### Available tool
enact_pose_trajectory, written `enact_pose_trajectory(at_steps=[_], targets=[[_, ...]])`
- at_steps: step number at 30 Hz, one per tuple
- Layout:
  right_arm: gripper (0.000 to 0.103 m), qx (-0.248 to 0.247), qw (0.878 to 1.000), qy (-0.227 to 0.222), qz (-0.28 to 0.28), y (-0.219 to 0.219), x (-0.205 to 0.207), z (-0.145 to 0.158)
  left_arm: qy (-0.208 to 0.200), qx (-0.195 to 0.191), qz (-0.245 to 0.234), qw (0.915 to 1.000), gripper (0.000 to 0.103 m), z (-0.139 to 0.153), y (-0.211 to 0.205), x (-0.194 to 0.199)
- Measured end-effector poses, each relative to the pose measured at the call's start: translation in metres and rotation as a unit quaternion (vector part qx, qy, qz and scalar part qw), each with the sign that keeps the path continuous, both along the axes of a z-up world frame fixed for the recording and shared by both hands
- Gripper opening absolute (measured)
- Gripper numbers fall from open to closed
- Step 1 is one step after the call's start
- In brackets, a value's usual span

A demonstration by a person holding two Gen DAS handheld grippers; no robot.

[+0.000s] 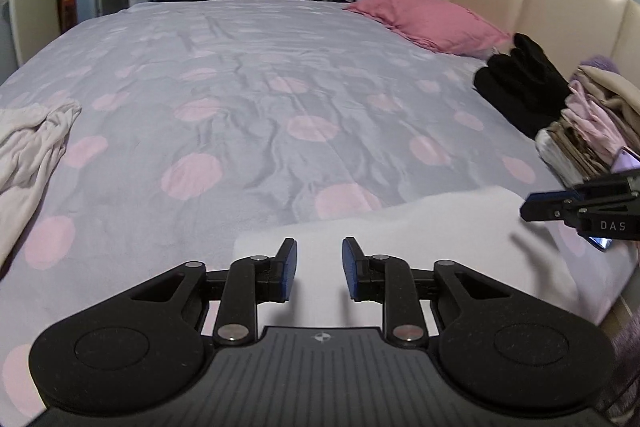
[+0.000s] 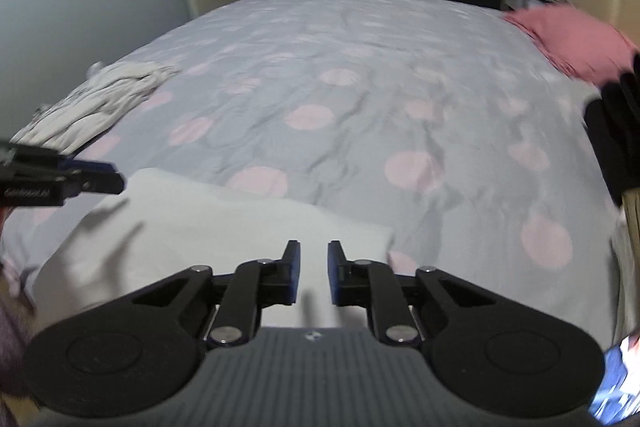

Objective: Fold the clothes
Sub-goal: 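Grasp the folded white shirt's end with both tools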

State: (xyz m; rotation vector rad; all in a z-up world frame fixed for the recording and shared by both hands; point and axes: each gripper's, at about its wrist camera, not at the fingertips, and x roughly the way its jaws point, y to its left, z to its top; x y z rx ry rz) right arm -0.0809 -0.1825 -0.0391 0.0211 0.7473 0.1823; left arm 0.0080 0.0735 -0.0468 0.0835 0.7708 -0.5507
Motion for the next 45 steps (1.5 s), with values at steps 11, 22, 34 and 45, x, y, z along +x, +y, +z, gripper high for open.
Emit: enact_pose_trajectory(at_steps=[11,22,34,45], targets=[[0.014,0.031,0.997,0.064,-0.027,-0.015,0.017,-0.047,0.052,0.025,0.001,0.9984,0.013,-0.039,0.011,0.012],[0.041,0.095,0.994,0.054,-0.027,-0.034,0.012,-0.036,0.014,-0.012,0.02,0.9996,0.043,-0.021,0.031,-0.003],[0.058,0.172,0.977,0.121,-0.023,-0.057,0.005,-0.057,0.157,-0.08,0.026,0.984,0.057,-0.048,0.067,0.006],[0.06,0.24,0.96,0.142,-0.018,-0.057,0.013,-0.082,0.203,-0.13,0.007,0.9705,0.057,-0.079,0.061,0.012]])
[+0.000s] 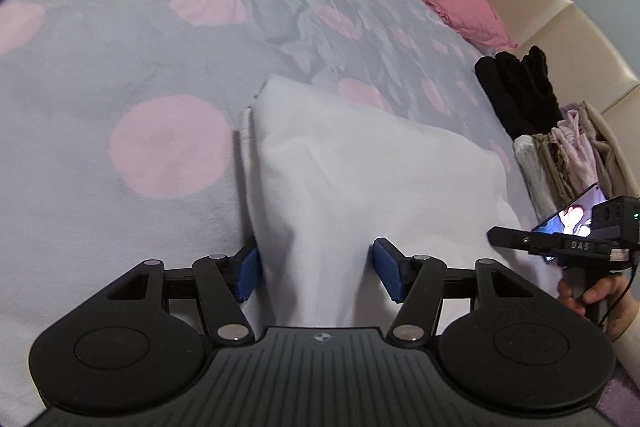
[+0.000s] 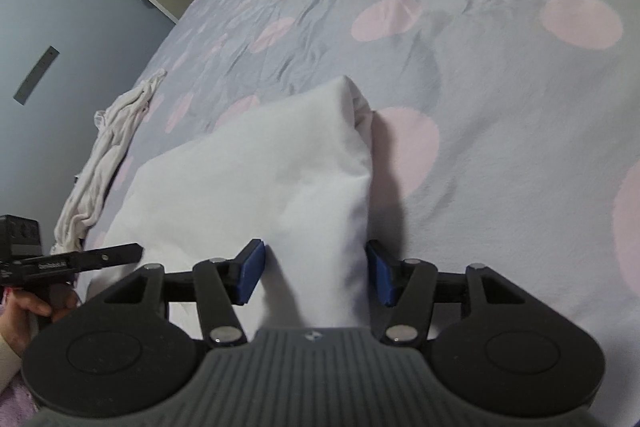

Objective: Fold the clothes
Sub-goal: 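Grasp the folded white shirt's end with both tools, then lift the folded shirt with both tools and carry it toward the clothes stack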

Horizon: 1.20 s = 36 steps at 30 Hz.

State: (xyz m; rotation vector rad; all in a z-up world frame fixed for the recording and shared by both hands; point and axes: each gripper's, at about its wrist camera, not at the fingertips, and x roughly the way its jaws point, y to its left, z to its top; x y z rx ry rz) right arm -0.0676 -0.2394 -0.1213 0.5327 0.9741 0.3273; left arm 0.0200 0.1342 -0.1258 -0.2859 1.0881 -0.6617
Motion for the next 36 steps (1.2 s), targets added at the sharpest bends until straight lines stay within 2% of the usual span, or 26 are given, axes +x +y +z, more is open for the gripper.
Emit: enact_pose_trajectory(at_steps=[7,10,16,18,24,36], targets=[[0.059,0.005,1.0,0.003,0.016,0.01,0.012,-0.003,-0.001,-0.017,-0.022,0.9996,0.057,-0.006,-0.012,0.006],[0.053,0.011,1.0,0.003,0.017,0.012,0.016,-0.004,0.0,-0.022,-0.027,0.9994,0.055,-0.007,-0.014,0.008],[0.032,0.02,0.999,-0.005,0.03,0.021,0.023,-0.003,-0.007,-0.034,-0.039,0.9986,0.038,-0.007,-0.018,0.009],[0.03,0.015,0.999,-0.005,0.033,0.024,0.024,-0.001,-0.009,-0.038,-0.039,0.9985,0.029,-0.006,-0.018,0.008],[0.026,-0.012,0.999,-0.006,0.034,0.03,0.022,0.009,-0.026,-0.025,-0.045,0.9983,0.022,0.002,-0.02,0.003],[0.024,-0.036,0.998,-0.027,0.038,0.036,0.016,0.031,-0.057,-0.01,-0.048,0.9972,0.02,0.019,-0.019,-0.006]])
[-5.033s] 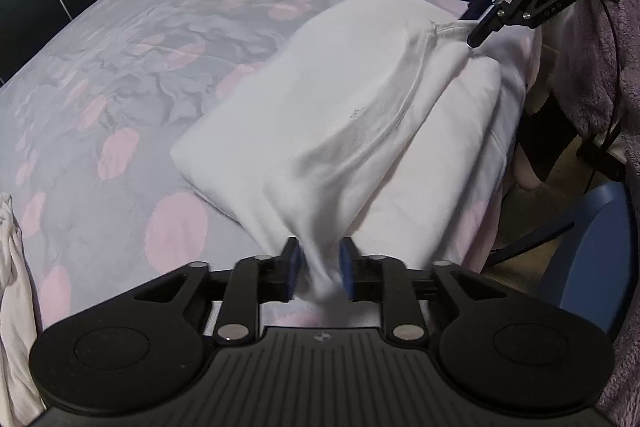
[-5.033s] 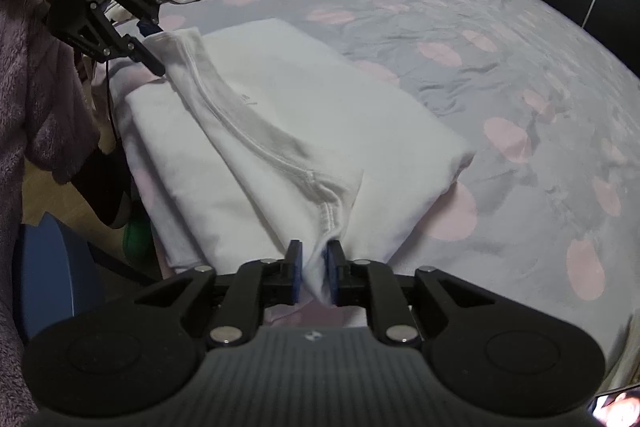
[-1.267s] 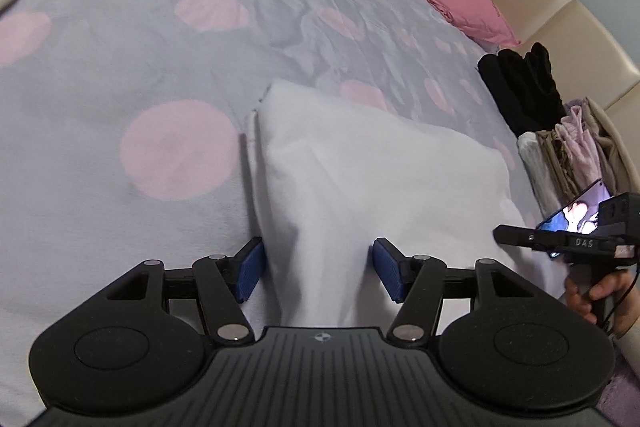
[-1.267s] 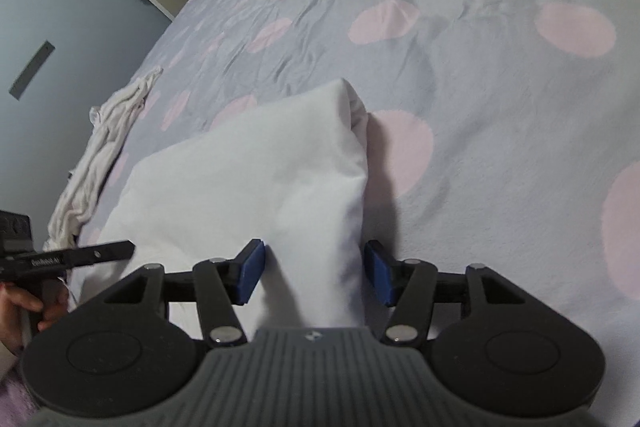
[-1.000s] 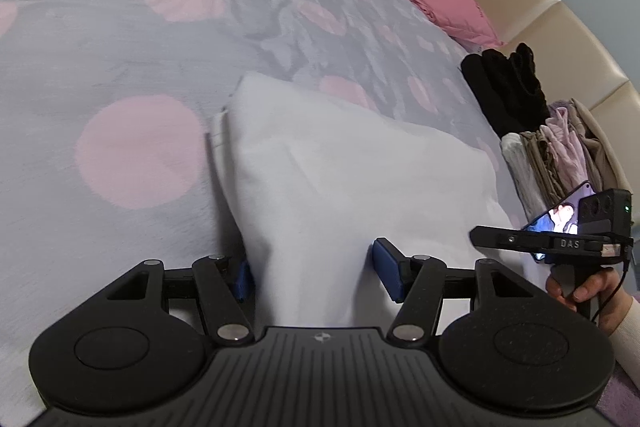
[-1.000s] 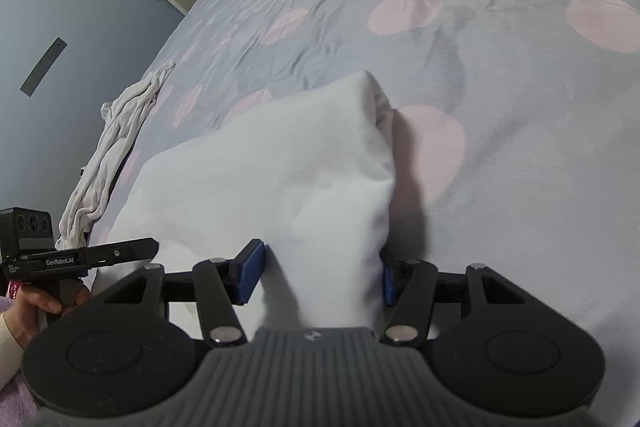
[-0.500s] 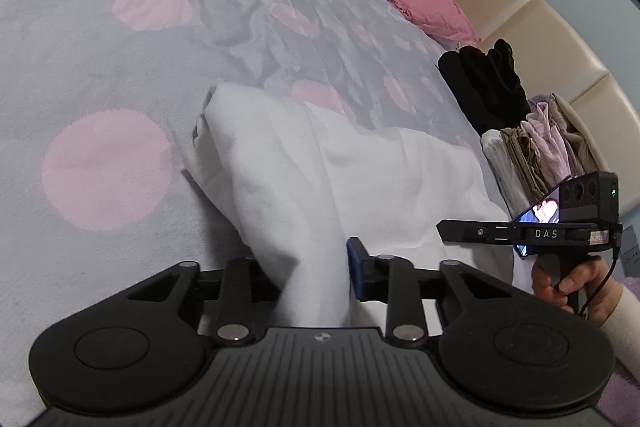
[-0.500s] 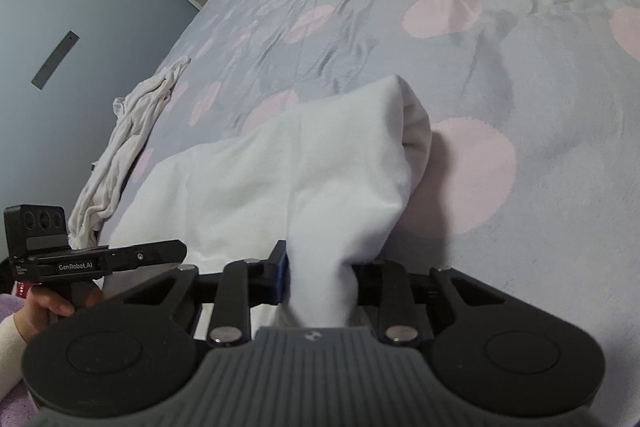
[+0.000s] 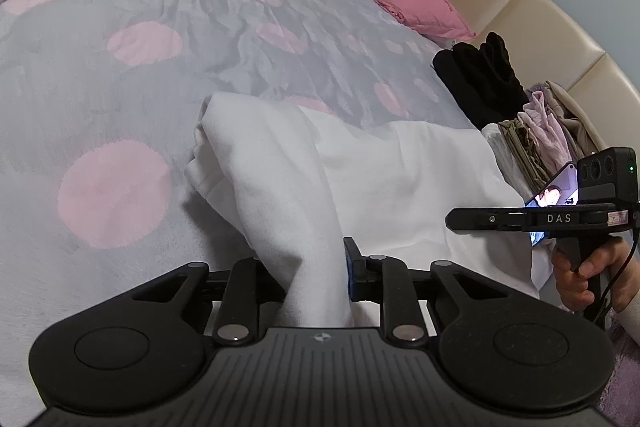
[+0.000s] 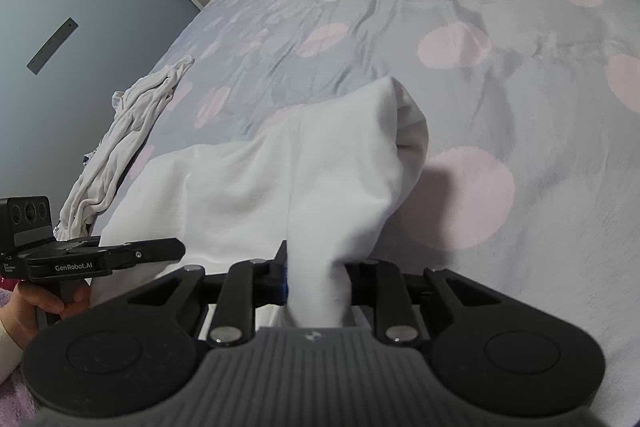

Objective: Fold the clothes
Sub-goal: 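Lift the folded shirt with both tools and carry it toward the clothes stack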

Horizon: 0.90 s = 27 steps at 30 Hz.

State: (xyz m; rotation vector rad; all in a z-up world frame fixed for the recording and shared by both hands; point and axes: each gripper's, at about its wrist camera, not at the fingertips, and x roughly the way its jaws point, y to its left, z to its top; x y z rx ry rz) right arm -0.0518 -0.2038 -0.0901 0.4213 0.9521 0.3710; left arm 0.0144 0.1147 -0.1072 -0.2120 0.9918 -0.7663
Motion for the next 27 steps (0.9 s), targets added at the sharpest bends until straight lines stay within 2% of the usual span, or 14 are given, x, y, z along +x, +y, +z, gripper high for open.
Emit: enact_pose_trajectory(at_steps=[8,14,20,27], targets=[[0.023,0.007,1.0,-0.023,0.003,0.001,-0.006,0.022,-0.026,-0.006,0.008,0.9996,0.019,0.019,0.005,-0.007],[0.023,0.034,0.999,-0.035,-0.011,-0.016,-0.012,0.057,-0.058,-0.022,-0.005,0.9981,0.019,0.061,-0.002,-0.011],[0.022,0.035,0.997,-0.06,-0.02,-0.067,-0.02,0.131,-0.083,-0.059,-0.046,0.9938,0.018,0.129,-0.047,-0.005],[0.022,0.013,0.994,-0.084,-0.066,-0.18,-0.045,0.24,-0.111,-0.142,-0.126,0.9755,0.018,0.204,-0.157,0.002]])
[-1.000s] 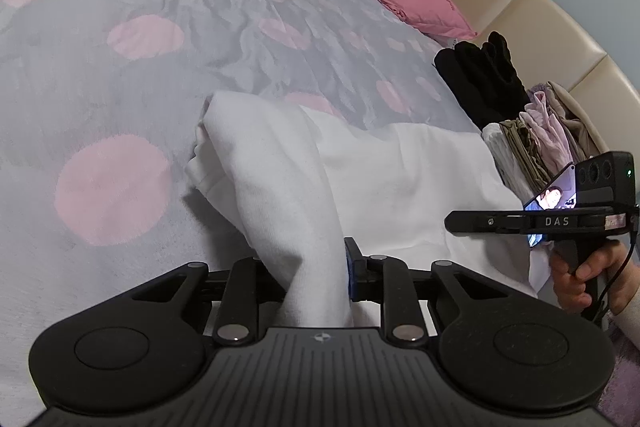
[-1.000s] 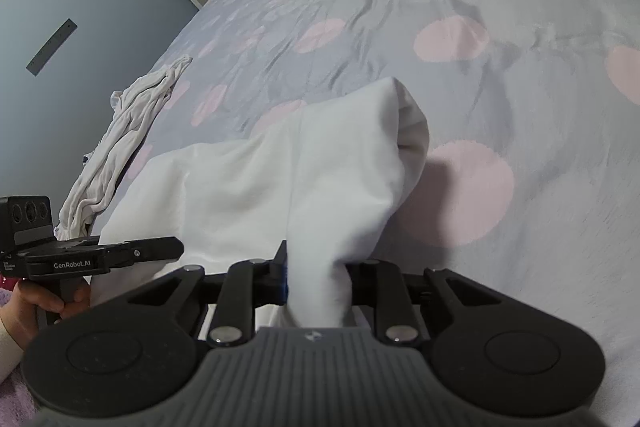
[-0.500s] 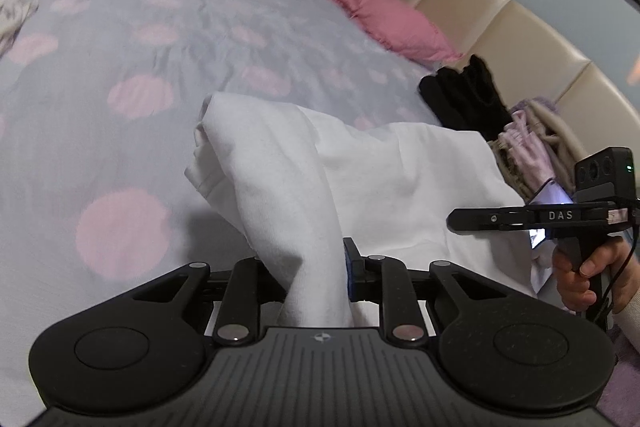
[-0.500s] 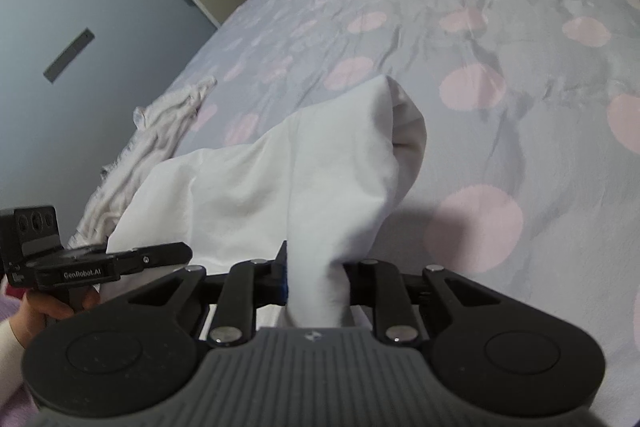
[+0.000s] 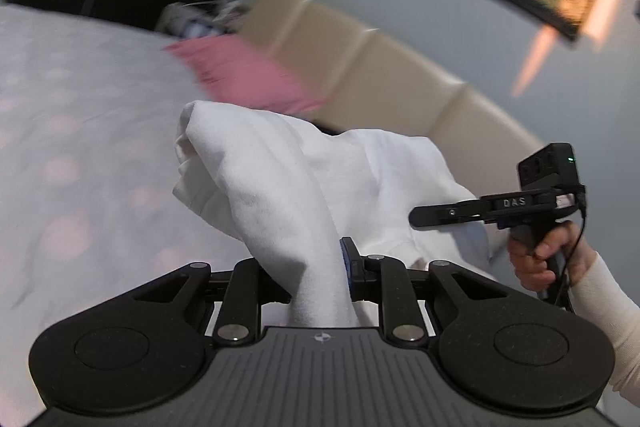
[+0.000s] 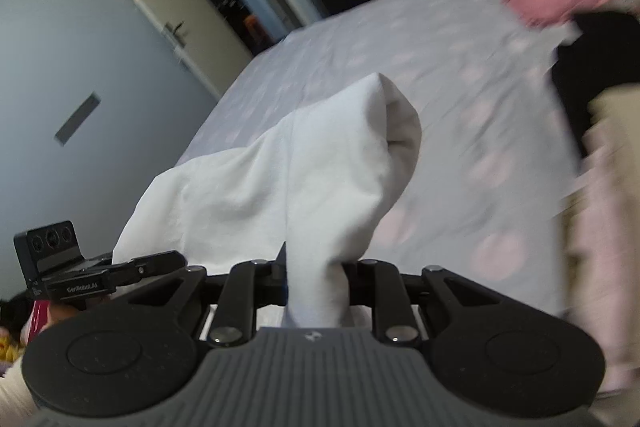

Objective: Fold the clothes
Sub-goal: 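Lift the folded shirt with both tools and carry it toward the clothes stack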

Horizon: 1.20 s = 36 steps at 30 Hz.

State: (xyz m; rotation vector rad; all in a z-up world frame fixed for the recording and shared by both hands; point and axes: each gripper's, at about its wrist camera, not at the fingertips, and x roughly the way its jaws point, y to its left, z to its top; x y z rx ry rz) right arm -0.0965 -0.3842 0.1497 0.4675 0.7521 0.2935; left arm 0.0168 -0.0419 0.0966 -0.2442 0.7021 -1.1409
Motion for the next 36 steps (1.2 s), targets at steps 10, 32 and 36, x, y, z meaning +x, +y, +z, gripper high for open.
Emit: enact_pose_trajectory(at_steps=[10,32,36], targets=[[0.022,-0.073,0.993,0.02,-0.089,-0.161,-0.051,0.091,0.042,-0.046,-0.091,0.9939,0.018,0.027,-0.19,-0.008],[0.045,-0.066,0.98,0.108,-0.152,-0.316,-0.017,-0.013,0.118,-0.01,-0.118,0.9859,0.02,-0.069,-0.319,0.001],[0.051,-0.083,0.973,0.088,-0.197,-0.319,-0.027,-0.004,0.086,0.021,-0.12,0.9887,0.029,-0.056,-0.32,-0.004]])
